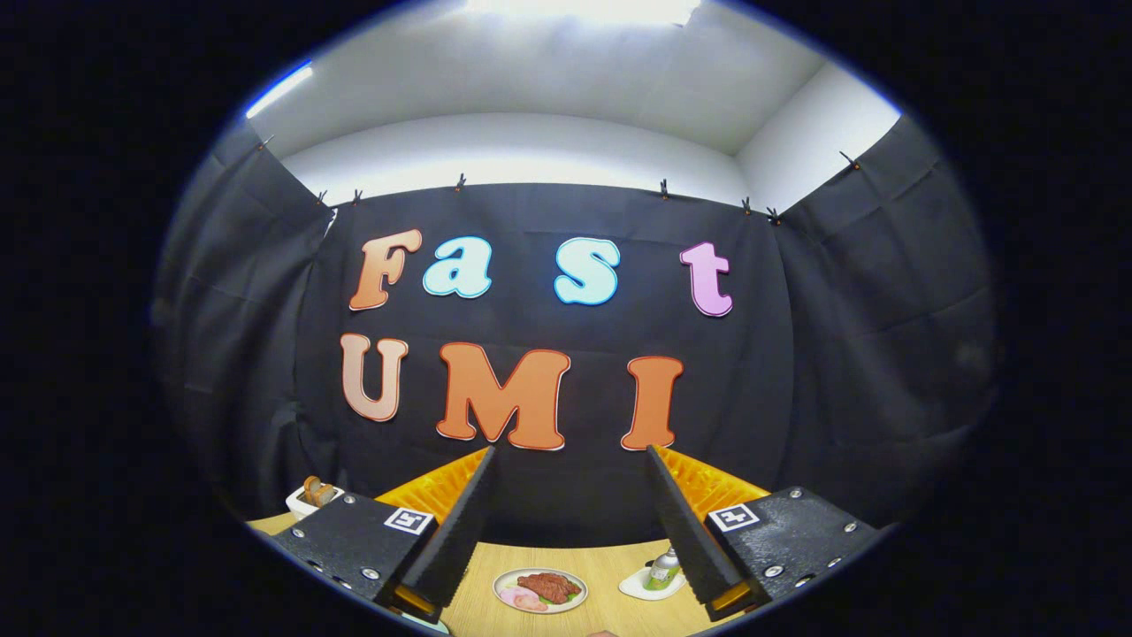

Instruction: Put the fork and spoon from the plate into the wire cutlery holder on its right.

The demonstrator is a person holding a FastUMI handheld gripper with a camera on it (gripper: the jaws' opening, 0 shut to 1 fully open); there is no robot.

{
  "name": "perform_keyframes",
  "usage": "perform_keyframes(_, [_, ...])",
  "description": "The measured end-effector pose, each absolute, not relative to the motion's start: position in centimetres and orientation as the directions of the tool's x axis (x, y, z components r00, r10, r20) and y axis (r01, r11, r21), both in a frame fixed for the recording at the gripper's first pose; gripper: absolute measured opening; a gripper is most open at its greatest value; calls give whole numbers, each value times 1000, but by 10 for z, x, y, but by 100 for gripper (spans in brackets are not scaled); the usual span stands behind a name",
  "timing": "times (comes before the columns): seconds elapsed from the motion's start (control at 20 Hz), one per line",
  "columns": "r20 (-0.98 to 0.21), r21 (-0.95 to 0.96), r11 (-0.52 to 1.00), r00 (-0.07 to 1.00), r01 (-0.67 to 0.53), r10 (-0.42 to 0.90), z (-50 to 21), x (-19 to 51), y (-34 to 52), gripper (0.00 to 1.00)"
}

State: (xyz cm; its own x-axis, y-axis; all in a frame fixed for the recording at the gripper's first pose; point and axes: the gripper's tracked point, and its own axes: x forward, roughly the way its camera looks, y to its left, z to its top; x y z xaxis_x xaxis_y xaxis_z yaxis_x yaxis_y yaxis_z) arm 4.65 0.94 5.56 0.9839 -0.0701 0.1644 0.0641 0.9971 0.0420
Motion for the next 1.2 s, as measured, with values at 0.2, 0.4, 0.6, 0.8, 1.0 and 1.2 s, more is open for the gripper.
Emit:
perform_keyframes(0.2, [167,65,997,985,30,-41,48,57,25,97])
perform_keyframes(0.4, [140,64,998,990,-2,-7,35,57,32,97])
perform_keyframes(0.6, [142,36,999,990,7,-12,34,58,32,97])
perform_keyframes(0.8, [155,28,1000,988,6,-11,36,56,34,97])
perform_keyframes(1.0, [160,23,1000,987,14,-17,37,53,35,97])
perform_keyframes(1.2, [158,12,1000,987,21,-23,37,47,36,97])
